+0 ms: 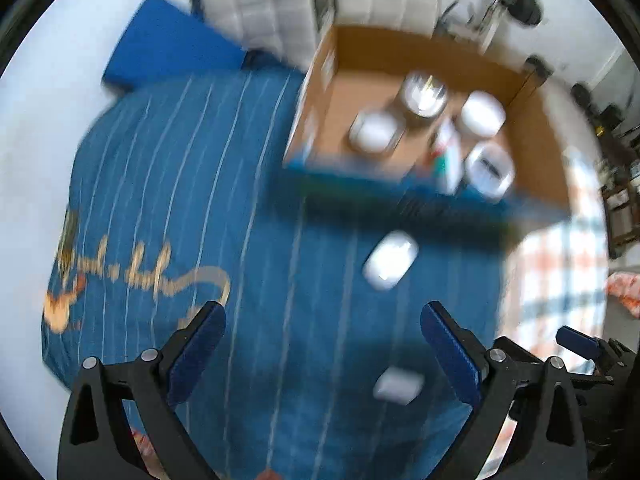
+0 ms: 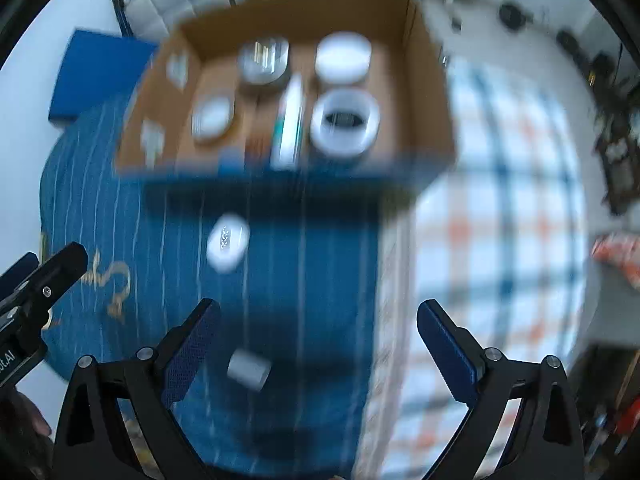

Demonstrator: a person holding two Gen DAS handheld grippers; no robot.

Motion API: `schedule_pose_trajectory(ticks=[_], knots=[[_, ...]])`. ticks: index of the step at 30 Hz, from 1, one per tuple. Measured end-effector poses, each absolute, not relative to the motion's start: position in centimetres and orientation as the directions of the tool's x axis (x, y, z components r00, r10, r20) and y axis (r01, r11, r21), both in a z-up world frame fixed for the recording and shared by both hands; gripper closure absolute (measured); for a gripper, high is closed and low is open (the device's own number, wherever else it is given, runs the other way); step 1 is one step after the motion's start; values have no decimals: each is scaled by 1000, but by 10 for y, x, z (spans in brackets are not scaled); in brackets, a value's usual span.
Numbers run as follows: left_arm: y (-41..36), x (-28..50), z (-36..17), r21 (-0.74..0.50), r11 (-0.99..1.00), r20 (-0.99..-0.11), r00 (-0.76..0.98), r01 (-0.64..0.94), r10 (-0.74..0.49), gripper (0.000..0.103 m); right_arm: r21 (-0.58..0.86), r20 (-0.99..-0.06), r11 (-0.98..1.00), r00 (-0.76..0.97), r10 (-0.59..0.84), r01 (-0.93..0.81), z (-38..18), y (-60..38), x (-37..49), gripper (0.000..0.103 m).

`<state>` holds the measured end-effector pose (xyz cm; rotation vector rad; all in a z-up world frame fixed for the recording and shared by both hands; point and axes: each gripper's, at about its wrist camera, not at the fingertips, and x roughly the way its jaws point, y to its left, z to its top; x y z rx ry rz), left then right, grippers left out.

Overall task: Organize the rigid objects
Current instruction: 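Lift both open grippers out of the box back over the bed, then grasp the white earbud case with the left gripper while the right grasps the white cylinder cap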

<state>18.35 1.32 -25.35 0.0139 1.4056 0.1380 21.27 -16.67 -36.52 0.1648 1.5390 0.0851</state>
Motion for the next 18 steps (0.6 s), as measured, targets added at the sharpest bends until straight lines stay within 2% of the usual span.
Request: schedule_pose_trajectory(ticks=[5, 12, 13, 15, 16, 18], knots=[[52, 143, -316, 125, 987, -992, 13, -105, 127, 3, 230, -958, 957, -134, 255, 179, -436, -133, 170, 4], [77, 127, -349, 131, 987, -991, -31, -93, 128, 3, 218, -949, 930, -158, 273, 296, -482, -102, 156, 9], [78, 126, -351, 128, 988, -992, -33, -84, 126, 3, 214, -946, 928, -171, 275, 304, -487, -97, 156, 13], [78, 125, -354, 126, 989, -992, -32, -73, 124, 3, 206, -942, 926, -192, 275, 318, -495, -91, 154, 27], [78, 125, -355, 126, 990, -992, -35, -68, 124, 3, 204, -939, 923, -200, 278, 327, -500, -88, 153, 30], [77, 125, -356, 121, 991, -992, -38, -62, 119, 3, 184, -941, 924, -212, 264, 334, -506, -85, 151, 49]])
